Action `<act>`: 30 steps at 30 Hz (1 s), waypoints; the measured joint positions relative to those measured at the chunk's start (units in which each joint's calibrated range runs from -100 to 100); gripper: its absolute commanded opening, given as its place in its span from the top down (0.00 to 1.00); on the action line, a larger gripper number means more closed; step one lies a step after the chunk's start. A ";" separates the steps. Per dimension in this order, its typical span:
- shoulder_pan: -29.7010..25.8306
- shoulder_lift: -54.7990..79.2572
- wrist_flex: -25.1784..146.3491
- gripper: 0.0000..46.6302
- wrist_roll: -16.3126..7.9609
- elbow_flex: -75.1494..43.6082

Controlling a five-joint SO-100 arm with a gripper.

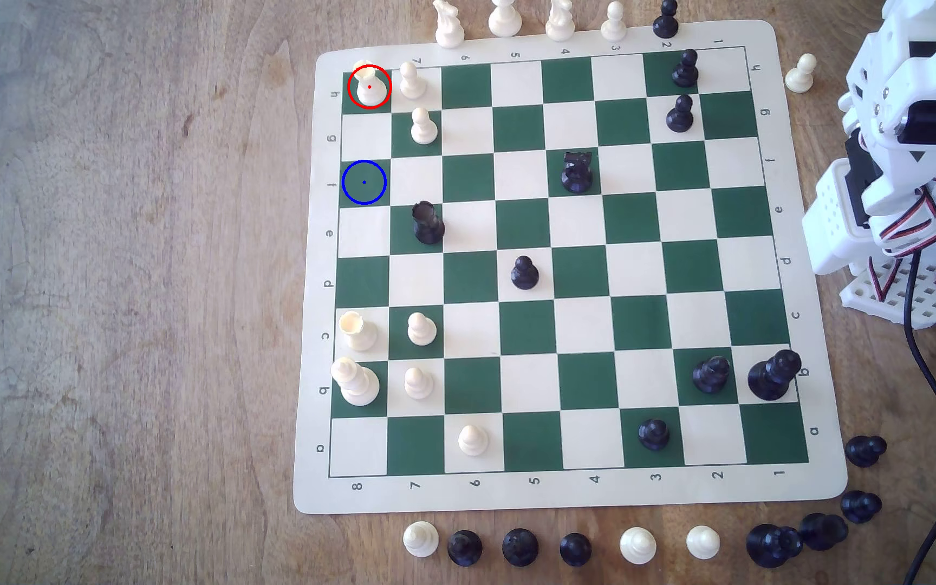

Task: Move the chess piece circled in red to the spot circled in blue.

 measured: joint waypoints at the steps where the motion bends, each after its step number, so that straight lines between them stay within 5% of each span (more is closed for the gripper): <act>1: 0.00 0.00 0.00 1.00 0.00 0.00; 11: -2.36 0.17 3.98 1.00 -0.34 -6.69; 30: 16.89 25.05 73.31 1.00 -0.68 -44.46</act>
